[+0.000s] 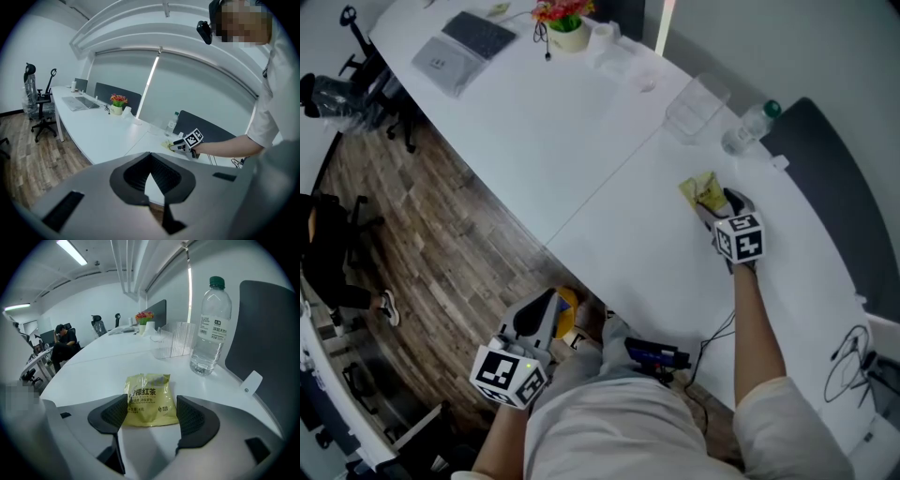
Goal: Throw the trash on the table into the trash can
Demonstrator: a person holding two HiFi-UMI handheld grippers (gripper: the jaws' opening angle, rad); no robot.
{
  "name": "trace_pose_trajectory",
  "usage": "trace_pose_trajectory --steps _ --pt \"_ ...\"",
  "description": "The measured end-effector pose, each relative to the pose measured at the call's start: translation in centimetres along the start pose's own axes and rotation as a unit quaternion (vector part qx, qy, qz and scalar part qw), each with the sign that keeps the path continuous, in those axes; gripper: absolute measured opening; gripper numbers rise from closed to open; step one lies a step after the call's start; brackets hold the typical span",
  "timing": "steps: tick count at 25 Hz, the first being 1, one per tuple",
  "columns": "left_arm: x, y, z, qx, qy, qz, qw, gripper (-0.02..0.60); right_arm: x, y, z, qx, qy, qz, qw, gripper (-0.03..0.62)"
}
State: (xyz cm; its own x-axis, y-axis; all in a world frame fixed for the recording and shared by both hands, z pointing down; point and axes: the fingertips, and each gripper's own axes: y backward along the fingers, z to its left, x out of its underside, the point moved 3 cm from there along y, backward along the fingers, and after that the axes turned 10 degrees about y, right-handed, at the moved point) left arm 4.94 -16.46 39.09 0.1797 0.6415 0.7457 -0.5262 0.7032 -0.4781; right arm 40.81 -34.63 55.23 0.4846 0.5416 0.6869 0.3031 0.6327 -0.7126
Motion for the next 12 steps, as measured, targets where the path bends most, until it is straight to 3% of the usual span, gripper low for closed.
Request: trace_pose_trajectory --steps 7,10,12 --pt "0.01 0.34 -0.06 -0.001 0.001 -0.001 1.0000 0.000 -0.06 -0.39 0.12 -0.002 -0.014 0.006 1.000 0.310" --pt "0.30 0.49 -0.16 -0.001 0.002 -0.001 1.0000 0.000 -0.36 -0.20 0.39 -0.007 -0.001 0.005 1.000 0.246" --pt "0.42 0.82 -0.10 -0.003 0.003 -0.002 1.0000 0.000 -0.64 0.06 0.60 -0.006 0.010 0.003 1.000 0.126"
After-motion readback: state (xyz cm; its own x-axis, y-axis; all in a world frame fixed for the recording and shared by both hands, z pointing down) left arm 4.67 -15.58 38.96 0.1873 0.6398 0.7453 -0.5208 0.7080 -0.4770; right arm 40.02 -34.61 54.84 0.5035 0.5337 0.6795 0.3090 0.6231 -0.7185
